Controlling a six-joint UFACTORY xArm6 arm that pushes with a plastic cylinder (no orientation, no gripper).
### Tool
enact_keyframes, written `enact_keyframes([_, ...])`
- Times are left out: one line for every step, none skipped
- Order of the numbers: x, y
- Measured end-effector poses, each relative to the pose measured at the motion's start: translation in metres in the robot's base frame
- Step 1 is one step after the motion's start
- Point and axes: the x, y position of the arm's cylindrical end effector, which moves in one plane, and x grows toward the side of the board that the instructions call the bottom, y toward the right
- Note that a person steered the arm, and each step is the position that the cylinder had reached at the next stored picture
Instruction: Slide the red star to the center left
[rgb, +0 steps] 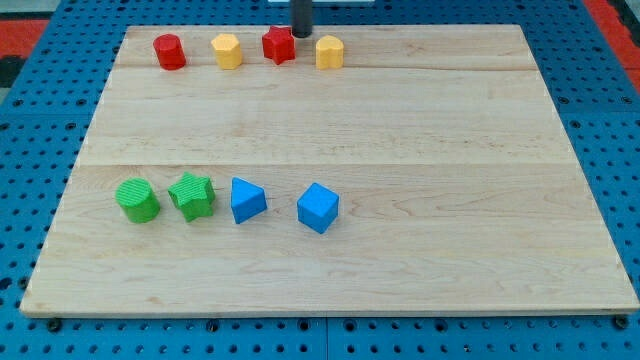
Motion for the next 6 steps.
enact_keyframes([0.006, -0.035])
enact_keyframes([0.036, -0.014])
enact_keyframes([0.081, -0.014])
enact_keyframes([0.108, 0.026])
enact_keyframes([0.139, 0.018])
enact_keyframes([0.147, 0.023])
